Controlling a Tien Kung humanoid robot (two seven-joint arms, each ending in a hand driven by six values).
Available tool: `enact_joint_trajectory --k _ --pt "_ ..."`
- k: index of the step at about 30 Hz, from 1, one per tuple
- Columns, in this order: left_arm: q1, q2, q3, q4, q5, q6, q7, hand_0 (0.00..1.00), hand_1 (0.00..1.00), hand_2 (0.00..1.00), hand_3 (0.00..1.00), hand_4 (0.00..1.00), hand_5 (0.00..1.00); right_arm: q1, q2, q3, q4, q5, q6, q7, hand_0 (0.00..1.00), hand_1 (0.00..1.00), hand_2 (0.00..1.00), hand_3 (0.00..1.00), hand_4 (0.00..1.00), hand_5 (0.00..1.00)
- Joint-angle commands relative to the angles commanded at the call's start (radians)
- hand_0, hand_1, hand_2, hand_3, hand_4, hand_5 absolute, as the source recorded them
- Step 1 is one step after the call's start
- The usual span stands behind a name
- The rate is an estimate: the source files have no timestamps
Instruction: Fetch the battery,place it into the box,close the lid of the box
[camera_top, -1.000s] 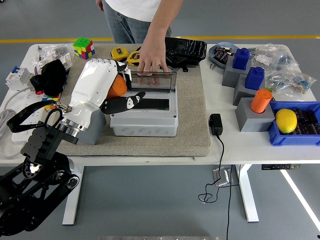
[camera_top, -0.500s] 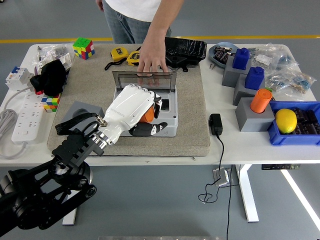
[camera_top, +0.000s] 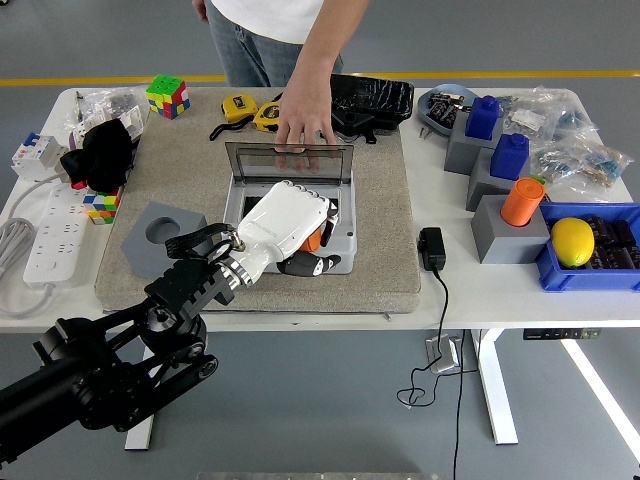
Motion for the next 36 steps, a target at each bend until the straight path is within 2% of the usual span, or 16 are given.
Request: enact_joint_trajectory --k 8,21,36 --pt "-0.064 -0.046 0.002 0.087 0.000 -0.005 -0.004 0.112 0.090 0.111 0.108 0.641 0.175 0.008 0.000 -0.012 0.000 0.005 -0.001 0.002 0.855 0.791 0.743 0.775 0.998 0.998" --pt "-0.110 -0.110 -0.022 0.181 0.000 0.015 -0.020 0.113 0.091 0.113 0.109 0.636 0.187 0.010 0.001 -0.009 0.000 -0.007 -0.001 -0.002 0.854 0.791 0.743 0.775 0.998 0.998" --pt "-0.120 -0.138 -0.024 0.236 0.000 0.040 -0.044 0.114 0.094 0.117 0.113 0.633 0.188 0.000 0.006 -0.037 0.000 0.004 0.005 0.003 0.855 0.792 0.743 0.775 0.998 0.998"
